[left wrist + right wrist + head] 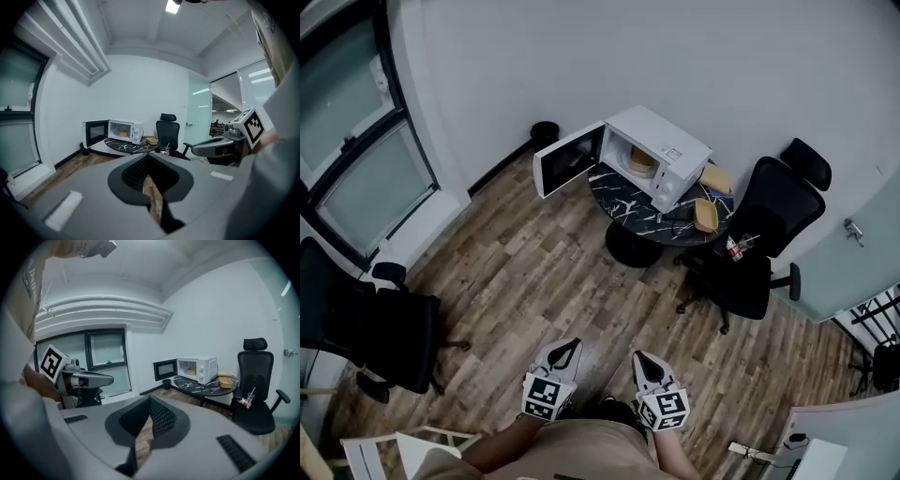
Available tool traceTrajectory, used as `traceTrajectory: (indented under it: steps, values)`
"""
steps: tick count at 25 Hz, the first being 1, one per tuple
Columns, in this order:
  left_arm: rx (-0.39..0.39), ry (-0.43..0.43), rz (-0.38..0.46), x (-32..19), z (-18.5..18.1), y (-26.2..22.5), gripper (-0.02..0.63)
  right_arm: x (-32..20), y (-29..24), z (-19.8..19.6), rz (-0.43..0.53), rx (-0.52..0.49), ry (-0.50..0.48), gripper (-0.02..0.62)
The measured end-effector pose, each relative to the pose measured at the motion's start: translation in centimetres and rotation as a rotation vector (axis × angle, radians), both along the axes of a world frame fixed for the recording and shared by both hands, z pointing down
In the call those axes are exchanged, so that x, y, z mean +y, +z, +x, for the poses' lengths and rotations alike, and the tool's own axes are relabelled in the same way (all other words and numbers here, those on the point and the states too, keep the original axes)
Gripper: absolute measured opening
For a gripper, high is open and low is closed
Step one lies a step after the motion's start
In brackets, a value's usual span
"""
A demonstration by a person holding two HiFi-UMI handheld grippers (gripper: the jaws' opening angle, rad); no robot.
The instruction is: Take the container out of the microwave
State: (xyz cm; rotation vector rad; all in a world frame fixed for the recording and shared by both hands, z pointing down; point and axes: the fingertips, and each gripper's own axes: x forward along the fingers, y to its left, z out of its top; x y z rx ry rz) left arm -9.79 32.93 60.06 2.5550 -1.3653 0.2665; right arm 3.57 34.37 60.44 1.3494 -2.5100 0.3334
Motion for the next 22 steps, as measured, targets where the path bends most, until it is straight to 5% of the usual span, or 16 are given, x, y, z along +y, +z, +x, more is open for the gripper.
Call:
traceTrajectory:
  steps: [4,12,22]
  values:
    - [0.061,-0.008,-0.026,-1.2,-0.6,0.1,0.006,-0.3,1.2,-0.2,-0.044,0.013,0.011,0.008]
    - [0.019,-0.021,-0.022,-8.7,0.3,0.5,0.006,-8.2,1.5,0.9,-0.011,-0.015,0.005,0.008]
    - [-0.064,0.013,-0.001,-18.5,5.8,-2.1,0.006,-21.1,-0.3,3.3,0.026,-0.078,-0.066,0.008]
